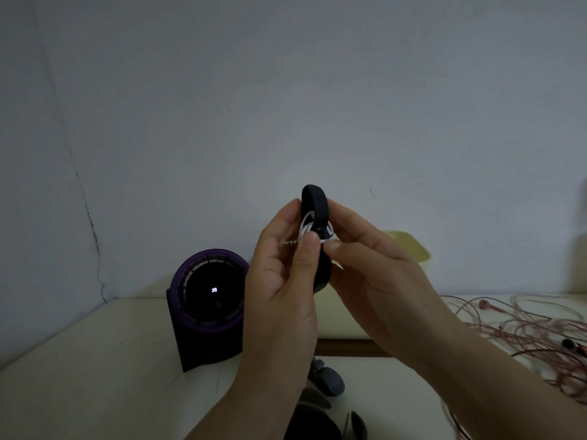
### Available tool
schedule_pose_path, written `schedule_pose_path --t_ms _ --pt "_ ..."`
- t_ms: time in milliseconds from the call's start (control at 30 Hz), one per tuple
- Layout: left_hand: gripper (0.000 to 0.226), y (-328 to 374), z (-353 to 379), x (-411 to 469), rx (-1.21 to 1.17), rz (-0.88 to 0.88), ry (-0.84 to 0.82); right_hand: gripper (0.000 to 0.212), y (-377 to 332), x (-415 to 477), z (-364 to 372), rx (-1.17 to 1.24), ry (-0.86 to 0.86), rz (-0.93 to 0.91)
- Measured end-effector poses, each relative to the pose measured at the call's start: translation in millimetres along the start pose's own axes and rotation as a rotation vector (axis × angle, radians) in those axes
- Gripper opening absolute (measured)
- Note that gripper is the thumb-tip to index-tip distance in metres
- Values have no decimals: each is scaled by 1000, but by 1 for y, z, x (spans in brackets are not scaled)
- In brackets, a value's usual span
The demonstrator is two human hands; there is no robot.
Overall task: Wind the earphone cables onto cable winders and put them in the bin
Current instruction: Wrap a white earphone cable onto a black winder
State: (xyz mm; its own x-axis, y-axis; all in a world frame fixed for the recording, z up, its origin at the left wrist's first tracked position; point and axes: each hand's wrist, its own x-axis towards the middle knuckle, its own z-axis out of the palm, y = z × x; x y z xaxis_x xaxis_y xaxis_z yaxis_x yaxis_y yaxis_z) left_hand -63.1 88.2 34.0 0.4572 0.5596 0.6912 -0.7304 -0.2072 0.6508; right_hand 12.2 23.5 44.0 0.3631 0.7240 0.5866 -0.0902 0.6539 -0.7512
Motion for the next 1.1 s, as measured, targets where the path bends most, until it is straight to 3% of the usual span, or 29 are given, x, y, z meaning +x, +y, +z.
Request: schedule_pose_path --t_ms 133,300,467,733,1100 --pt "33 7 -4 4 23 -93 -51 44 -9 2 -8 -101 -17 6" --pt "23 20 -18 15 362 -122 -176 46 -21 3 -18 -317 -31 16" --pt "33 37 -24 20 368 -179 -290 48 -26 3 -21 -502 -39 2" --pt "41 33 -23 21 -26 -449 -230 51 -28 -1 -14 -789 46 -88" --pt "40 37 -24 22 -129 -488 -255 50 -36 -3 -11 -842 53 -163"
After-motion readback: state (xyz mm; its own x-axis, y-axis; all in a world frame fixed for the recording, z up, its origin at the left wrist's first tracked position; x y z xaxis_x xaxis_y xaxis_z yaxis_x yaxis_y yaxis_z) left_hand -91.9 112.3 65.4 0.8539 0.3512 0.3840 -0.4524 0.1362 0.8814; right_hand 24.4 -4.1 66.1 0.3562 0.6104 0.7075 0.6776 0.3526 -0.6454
